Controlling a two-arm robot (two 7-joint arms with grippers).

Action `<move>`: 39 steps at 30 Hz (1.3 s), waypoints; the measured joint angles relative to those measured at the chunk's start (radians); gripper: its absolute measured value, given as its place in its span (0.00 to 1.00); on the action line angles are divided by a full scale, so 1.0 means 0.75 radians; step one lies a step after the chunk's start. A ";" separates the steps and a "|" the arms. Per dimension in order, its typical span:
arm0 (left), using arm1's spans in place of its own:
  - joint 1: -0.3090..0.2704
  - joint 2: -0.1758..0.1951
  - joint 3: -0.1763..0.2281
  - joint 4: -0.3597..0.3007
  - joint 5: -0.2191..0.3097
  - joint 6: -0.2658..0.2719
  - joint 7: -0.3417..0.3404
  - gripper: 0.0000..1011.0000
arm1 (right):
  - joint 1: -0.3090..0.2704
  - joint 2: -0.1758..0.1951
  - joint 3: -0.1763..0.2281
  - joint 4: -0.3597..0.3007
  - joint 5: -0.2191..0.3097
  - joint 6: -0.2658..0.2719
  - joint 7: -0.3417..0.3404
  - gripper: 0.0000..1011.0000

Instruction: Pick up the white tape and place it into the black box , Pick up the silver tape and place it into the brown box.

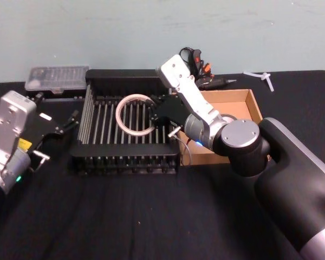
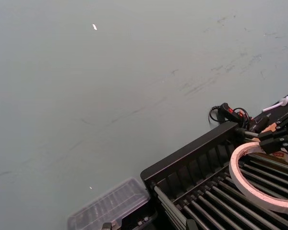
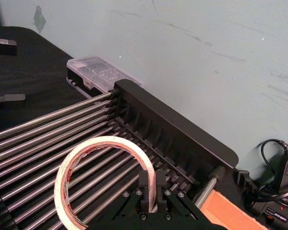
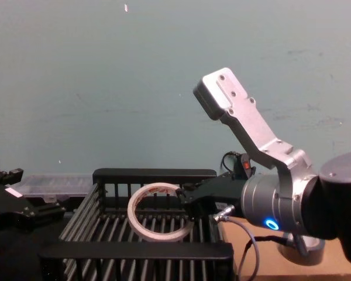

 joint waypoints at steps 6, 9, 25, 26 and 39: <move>0.000 0.000 0.000 0.000 0.000 0.000 0.000 0.99 | 0.000 0.002 0.000 -0.002 0.002 0.001 0.001 0.09; 0.000 0.000 0.000 0.000 0.000 0.000 0.000 0.99 | 0.000 0.003 0.000 -0.003 0.003 0.001 0.001 0.10; 0.000 0.000 0.000 0.000 0.000 0.000 0.000 0.99 | -0.001 0.004 -0.001 -0.006 0.008 0.002 0.002 0.58; 0.000 0.000 0.000 0.000 0.000 0.000 0.000 0.99 | -0.002 0.005 -0.001 -0.006 0.008 0.002 0.002 0.60; 0.000 0.000 0.000 0.000 0.000 0.000 0.000 0.99 | -0.002 0.005 -0.001 -0.007 0.009 0.002 0.002 0.97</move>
